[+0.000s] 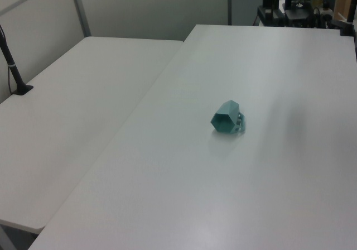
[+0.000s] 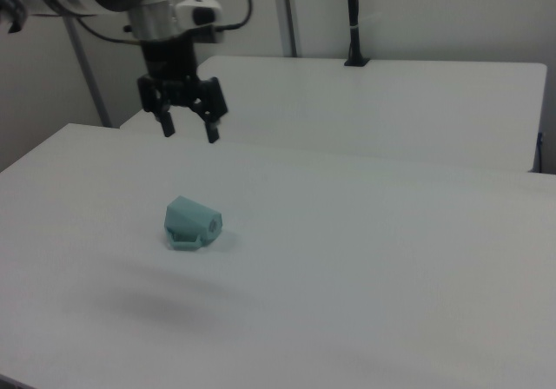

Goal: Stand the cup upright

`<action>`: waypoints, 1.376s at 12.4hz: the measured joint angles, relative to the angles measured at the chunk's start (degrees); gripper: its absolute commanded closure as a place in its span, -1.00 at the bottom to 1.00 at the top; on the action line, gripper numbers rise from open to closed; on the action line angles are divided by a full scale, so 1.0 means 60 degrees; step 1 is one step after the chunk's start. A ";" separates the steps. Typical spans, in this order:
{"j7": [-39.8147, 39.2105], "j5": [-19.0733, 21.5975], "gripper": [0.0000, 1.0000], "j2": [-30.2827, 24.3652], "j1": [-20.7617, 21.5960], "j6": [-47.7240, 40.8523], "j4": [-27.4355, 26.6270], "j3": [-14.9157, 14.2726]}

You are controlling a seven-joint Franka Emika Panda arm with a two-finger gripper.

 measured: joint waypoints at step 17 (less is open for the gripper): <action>0.4726 -0.3355 -1.00 0.3941 0.4121 0.0370 0.2192 -0.0187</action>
